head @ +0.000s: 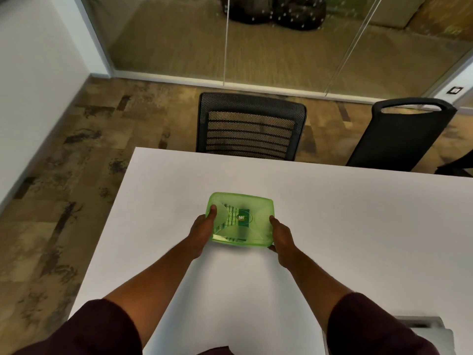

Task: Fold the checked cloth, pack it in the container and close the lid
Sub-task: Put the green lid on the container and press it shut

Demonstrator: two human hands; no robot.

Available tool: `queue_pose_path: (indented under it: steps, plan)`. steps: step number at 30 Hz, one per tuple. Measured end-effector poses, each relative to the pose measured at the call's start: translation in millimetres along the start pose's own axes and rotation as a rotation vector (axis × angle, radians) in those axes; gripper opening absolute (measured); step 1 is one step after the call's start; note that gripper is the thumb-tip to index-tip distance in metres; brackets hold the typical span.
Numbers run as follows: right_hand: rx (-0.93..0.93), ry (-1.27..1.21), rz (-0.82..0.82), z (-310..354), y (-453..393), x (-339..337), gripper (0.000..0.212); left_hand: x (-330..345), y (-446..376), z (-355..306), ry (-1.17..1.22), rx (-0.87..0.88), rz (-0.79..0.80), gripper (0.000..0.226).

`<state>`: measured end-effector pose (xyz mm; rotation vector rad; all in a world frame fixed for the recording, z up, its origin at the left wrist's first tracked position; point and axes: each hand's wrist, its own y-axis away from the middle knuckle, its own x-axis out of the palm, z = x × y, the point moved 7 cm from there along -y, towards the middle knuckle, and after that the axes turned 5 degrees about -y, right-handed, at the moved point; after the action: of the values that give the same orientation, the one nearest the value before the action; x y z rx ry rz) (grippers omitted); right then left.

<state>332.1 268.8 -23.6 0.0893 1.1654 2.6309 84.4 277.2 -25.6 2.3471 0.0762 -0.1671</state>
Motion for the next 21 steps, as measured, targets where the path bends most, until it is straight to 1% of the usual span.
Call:
queue_pose_path:
  steps: [12, 21]
  plan:
    - [-0.036, 0.018, -0.018, 86, -91, 28, 0.023, 6, -96, -85, -0.031, 0.033, 0.023, 0.073]
    - [-0.032, 0.010, -0.030, 112, -146, 42, 0.026, 12, -144, -114, -0.042, 0.041, 0.038, 0.073]
